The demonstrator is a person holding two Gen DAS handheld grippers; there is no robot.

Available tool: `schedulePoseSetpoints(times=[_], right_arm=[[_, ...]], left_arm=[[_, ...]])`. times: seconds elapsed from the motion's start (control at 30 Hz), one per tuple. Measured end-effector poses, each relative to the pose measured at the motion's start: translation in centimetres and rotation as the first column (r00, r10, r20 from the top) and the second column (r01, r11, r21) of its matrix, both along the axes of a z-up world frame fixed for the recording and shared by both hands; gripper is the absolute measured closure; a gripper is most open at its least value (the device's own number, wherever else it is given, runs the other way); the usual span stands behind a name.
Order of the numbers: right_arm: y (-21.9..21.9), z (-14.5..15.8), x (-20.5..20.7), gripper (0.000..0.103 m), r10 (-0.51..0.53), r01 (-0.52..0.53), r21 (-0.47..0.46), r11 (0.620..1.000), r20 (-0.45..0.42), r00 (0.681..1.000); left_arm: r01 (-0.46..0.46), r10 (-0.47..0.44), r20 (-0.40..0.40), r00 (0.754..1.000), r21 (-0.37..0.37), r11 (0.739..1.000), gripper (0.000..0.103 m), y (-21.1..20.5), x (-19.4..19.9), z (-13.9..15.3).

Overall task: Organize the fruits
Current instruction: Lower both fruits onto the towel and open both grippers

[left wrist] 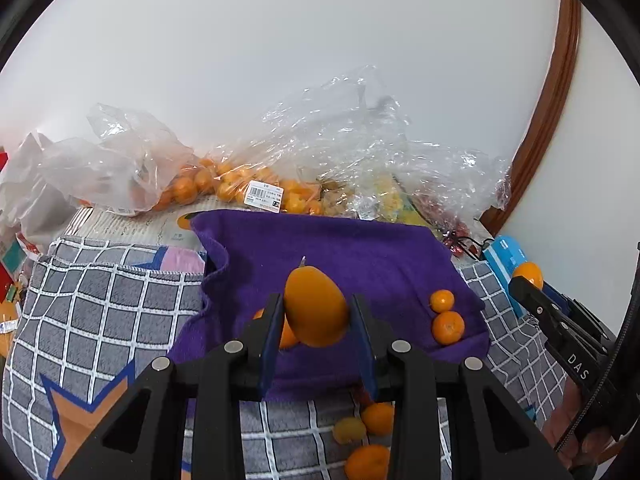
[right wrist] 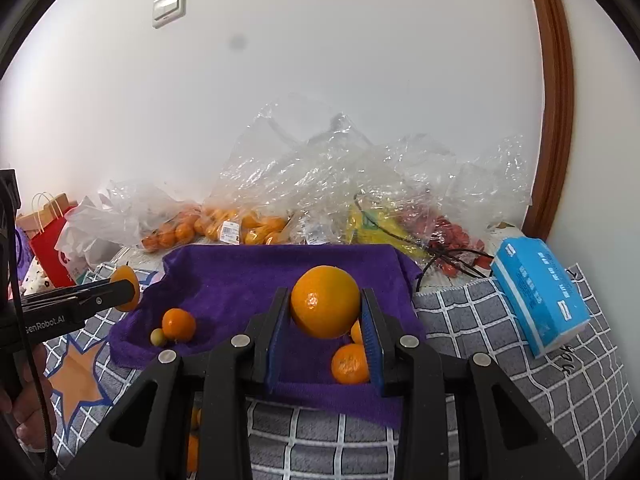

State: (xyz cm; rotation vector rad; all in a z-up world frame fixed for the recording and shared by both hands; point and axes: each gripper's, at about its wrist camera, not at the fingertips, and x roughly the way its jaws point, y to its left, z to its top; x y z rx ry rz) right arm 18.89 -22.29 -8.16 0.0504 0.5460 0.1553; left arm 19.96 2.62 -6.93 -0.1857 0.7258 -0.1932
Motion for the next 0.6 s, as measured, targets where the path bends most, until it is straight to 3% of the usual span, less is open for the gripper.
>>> schedulePoseSetpoints(times=[0.3, 0.6], right_arm=[[0.4, -3.7, 3.3, 0.069, 0.034, -0.033, 0.018, 0.999, -0.086, 0.996], [2.5, -7.6, 4.2, 0.069, 0.132, -0.131, 0.015, 0.991, -0.192, 0.972]], left_arm=[[-0.009, 0.007, -0.033, 0.999, -0.057, 0.998, 0.071, 1.0, 2.0, -2.0], [0.069, -0.075, -0.06, 0.995, -0.091, 0.993, 0.071, 0.0, 3.0, -4.4]])
